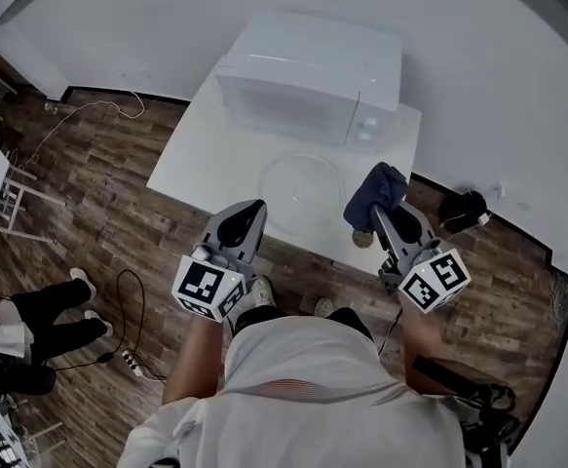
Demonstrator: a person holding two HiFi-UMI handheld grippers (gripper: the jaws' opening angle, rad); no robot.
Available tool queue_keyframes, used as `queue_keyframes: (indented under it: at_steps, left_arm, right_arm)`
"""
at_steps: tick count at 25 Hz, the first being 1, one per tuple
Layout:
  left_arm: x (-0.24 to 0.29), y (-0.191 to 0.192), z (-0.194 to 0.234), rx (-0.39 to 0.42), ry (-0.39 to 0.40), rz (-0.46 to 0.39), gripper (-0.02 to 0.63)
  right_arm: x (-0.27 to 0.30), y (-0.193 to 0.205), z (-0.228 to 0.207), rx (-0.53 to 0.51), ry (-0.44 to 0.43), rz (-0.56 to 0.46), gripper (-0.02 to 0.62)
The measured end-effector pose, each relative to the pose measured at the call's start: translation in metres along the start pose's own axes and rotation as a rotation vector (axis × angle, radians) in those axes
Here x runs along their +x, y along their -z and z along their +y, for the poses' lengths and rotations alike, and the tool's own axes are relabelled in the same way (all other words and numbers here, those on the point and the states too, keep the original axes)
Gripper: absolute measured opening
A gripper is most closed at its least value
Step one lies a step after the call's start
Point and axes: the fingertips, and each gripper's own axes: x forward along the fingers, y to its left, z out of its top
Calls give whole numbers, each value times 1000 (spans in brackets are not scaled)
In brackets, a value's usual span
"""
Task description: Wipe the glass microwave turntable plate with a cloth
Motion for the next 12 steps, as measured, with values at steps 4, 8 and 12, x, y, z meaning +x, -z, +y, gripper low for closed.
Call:
queue_keyframes:
  at_steps: [4,8,12]
  left_arm:
    - [0,0,46,1,43,3,11]
    - [0,2,89,-13,79,5,11]
    - [2,6,120,-14,109,7,11]
  right_arm:
    - [38,1,12,-12,49,3,61]
    - [73,8,26,-12,92,22,61]
    - [103,20,39,-11,104,53,61]
